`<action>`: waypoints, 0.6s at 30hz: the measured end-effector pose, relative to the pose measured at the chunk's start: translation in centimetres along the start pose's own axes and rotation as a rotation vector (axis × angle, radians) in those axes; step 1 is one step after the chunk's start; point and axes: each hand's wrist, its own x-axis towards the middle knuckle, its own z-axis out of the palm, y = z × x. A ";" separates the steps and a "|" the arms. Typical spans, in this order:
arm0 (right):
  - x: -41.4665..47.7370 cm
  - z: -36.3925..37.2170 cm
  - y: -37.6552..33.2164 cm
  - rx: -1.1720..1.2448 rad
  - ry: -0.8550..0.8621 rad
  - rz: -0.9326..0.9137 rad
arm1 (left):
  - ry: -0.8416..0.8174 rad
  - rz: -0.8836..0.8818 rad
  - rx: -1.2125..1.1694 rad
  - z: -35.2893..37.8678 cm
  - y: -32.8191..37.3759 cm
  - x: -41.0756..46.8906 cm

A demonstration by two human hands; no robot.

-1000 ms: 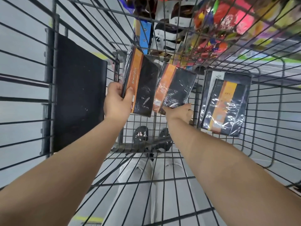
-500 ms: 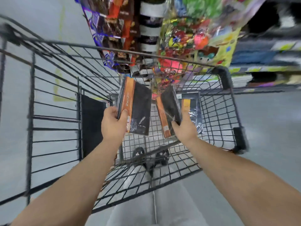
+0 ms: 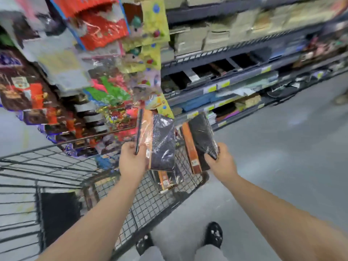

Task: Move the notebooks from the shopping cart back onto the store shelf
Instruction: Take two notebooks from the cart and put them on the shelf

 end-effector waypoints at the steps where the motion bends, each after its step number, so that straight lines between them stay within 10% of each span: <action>1: 0.6 -1.6 1.2 0.020 0.021 0.006 | -0.011 0.013 0.020 1.7 0.7 -0.6; 18: 14.5 -19.9 14.6 0.256 0.110 0.129 | -0.085 0.020 0.085 24.8 9.3 -4.7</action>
